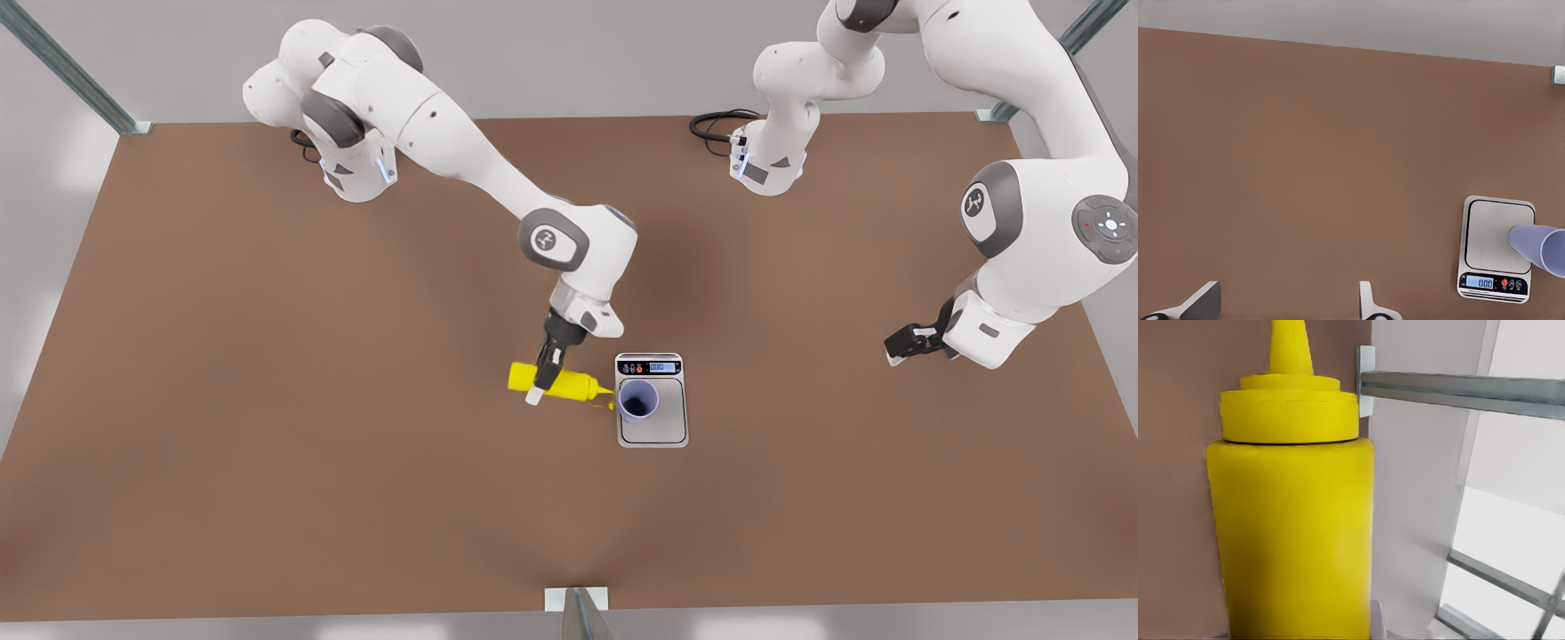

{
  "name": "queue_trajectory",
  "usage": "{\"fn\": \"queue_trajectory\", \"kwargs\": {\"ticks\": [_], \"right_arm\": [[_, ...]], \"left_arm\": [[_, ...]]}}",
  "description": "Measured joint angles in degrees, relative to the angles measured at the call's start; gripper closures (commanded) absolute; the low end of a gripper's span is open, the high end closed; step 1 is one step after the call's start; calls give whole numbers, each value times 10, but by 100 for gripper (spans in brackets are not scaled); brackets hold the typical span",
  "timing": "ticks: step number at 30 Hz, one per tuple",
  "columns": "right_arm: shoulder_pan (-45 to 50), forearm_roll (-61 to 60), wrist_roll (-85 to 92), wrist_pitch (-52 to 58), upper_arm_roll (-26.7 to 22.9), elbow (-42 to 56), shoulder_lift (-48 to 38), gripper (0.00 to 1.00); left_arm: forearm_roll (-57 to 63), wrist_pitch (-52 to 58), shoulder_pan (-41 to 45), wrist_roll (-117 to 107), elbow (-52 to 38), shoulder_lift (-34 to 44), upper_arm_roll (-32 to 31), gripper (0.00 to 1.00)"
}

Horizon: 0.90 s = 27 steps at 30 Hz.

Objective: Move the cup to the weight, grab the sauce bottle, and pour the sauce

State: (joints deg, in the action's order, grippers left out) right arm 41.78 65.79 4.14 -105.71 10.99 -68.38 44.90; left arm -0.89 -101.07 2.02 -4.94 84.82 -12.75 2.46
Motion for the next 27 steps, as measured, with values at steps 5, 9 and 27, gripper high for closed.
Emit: {"fn": "queue_trajectory", "kwargs": {"ticks": [5,9,27], "right_arm": [[48,100,-32,63,-3,60,66,43],[74,150,-26,66,-5,57,97,43],[86,256,-26,128,-5,54,135,43]], "left_arm": [[0,-1,-1,0,0,0,0,0],[0,-1,-1,0,-4,-2,0,0],[0,-2,-1,0,-5,-2,0,0]]}}
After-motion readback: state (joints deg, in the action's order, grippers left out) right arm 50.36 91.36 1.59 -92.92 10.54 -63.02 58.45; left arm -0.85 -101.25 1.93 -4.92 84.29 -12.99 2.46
